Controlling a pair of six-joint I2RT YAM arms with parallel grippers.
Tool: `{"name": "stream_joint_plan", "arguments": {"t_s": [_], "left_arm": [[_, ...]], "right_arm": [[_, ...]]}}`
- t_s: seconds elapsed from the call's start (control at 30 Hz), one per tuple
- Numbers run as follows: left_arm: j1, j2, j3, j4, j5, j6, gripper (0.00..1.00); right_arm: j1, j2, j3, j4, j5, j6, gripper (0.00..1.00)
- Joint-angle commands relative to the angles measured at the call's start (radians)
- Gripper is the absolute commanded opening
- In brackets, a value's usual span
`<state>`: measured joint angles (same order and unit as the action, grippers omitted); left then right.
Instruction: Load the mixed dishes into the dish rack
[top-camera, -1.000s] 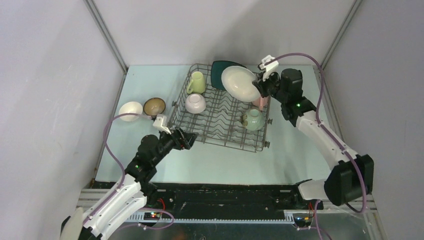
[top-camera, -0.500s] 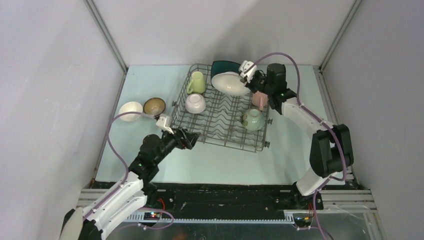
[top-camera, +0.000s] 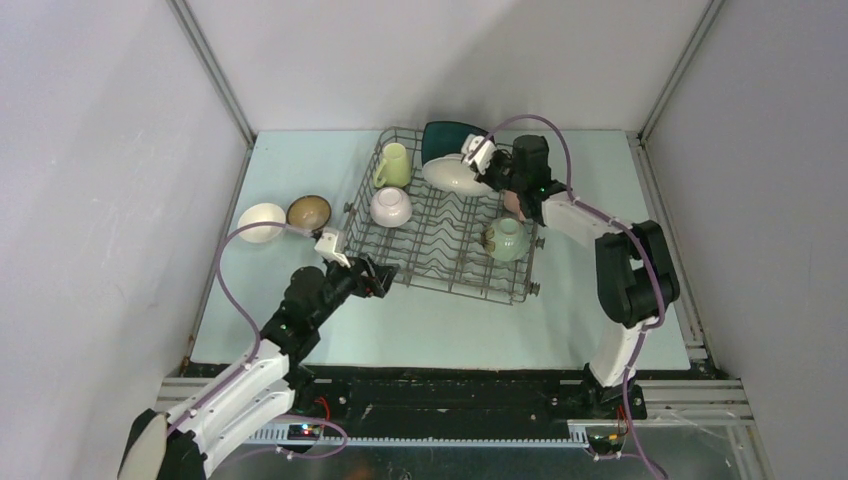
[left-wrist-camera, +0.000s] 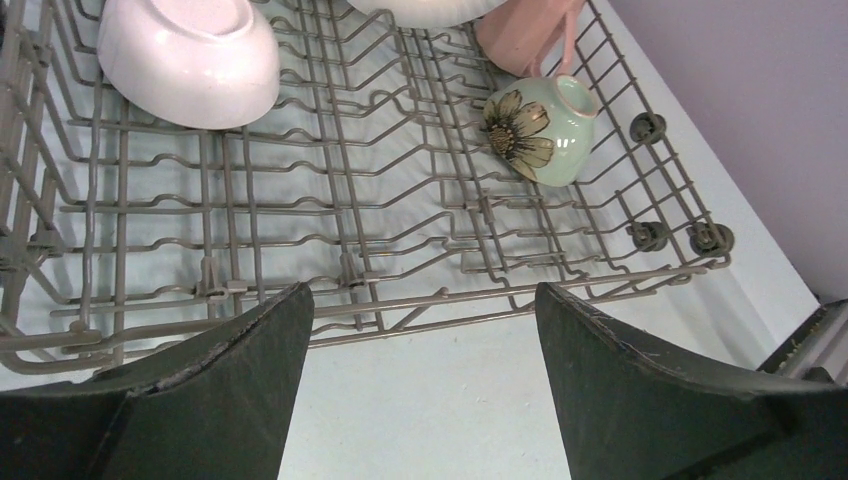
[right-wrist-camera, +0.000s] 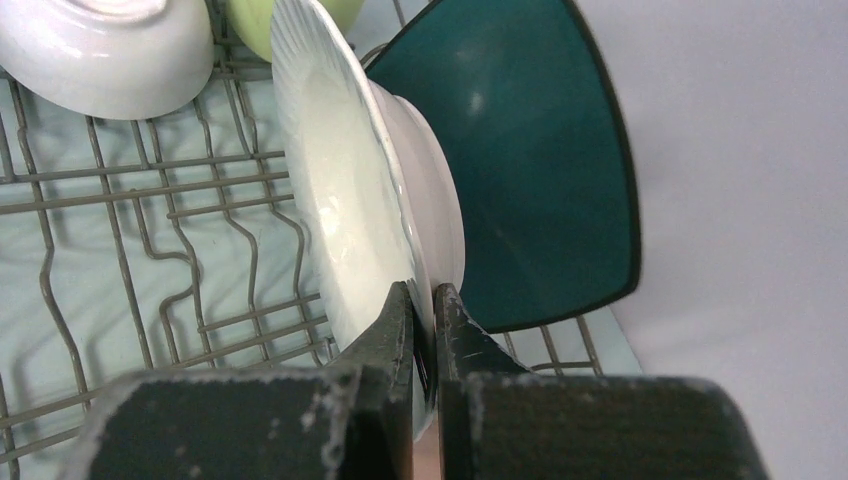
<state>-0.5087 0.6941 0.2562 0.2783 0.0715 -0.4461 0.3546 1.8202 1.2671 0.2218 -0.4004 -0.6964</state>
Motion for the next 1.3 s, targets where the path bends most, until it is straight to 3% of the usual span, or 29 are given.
{"name": "stream_joint_plan", "arguments": {"t_s": [0.0, 0.23, 0.33, 0.43, 0.57, 1.0, 1.13, 1.27], "left_arm": [[-0.008, 0.013, 0.032, 0.014, -0.041, 0.036, 0.88], [-0.008, 0.019, 0.037, 0.009, -0.038, 0.027, 0.88], [-0.008, 0.018, 0.036, 0.008, -0.036, 0.024, 0.88], [-0.008, 0.018, 0.037, 0.008, -0.035, 0.023, 0.88], [-0.008, 0.015, 0.039, 0.002, -0.035, 0.023, 0.88], [-0.008, 0.008, 0.04, -0.005, -0.035, 0.023, 0.88], [-0.008, 0.005, 0.041, -0.008, -0.035, 0.021, 0.88], [-0.008, 0.003, 0.042, -0.014, -0.036, 0.021, 0.88]], "right_arm": [[0.035, 0.028, 0.069, 0.174, 0.035, -0.036, 0.0], [0.057, 0.066, 0.095, 0.126, 0.08, -0.004, 0.0], [0.05, 0.09, 0.145, 0.056, 0.089, 0.027, 0.13], [0.05, 0.11, 0.182, 0.023, 0.128, 0.067, 0.36], [0.05, 0.118, 0.2, 0.032, 0.166, 0.093, 0.49], [0.062, 0.06, 0.204, -0.017, 0.164, 0.132, 0.6], [0.078, 0.033, 0.182, -0.036, 0.148, 0.115, 0.74], [0.083, 0.016, 0.151, -0.037, 0.129, 0.122, 0.78]]}}
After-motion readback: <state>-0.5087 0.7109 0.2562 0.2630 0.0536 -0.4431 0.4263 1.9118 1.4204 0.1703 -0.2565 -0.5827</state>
